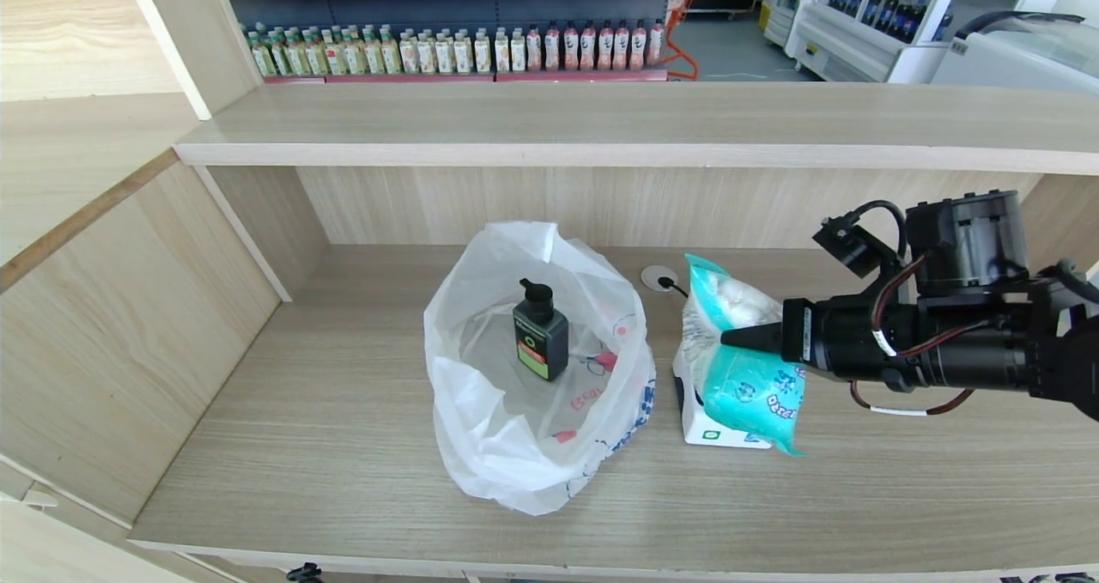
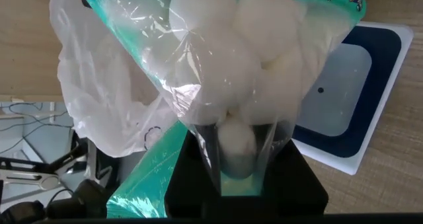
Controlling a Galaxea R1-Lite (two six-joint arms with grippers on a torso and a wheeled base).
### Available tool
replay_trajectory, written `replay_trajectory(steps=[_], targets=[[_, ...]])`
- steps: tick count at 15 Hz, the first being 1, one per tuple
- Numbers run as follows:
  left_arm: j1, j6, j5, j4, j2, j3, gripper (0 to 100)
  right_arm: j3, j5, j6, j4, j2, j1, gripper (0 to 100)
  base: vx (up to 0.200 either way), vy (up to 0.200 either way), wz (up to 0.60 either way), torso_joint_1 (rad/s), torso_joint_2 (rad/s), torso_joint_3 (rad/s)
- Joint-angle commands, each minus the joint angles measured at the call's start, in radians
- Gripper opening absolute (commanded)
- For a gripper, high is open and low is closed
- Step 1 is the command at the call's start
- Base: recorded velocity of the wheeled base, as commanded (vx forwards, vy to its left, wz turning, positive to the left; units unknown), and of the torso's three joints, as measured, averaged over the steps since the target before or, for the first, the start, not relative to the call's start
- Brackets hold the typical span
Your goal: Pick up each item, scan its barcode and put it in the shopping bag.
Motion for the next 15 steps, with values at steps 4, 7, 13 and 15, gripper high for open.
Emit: replay_trajectory(steps=[4, 7, 13, 15], targets=[[0.000, 0.000, 0.000, -0.001, 0.002, 0.000, 100, -0.001, 0.003, 0.005, -0.011, 0.026, 0.020, 0, 0.000, 0.000, 0.00, 0.000, 0.00, 0.000], [0.000, 0.000, 0.000, 0.001, 0.002, 0.000, 100, 0.001, 0.003, 0.006, -0.011, 0.044, 0.020, 0, 0.000, 0.000, 0.00, 0.000, 0.00, 0.000], [0.000, 0.000, 0.000, -0.001, 0.002, 0.000, 100, -0.001, 0.002, 0.078, -0.085, 0.083, 0.048, 0, 0.000, 0.000, 0.00, 0.000, 0.00, 0.000], [0.000, 0.000, 0.000, -0.001, 0.002, 0.000, 100, 0.001, 0.002, 0.083, -0.087, 0.083, 0.050, 0, 0.000, 0.000, 0.00, 0.000, 0.00, 0.000]])
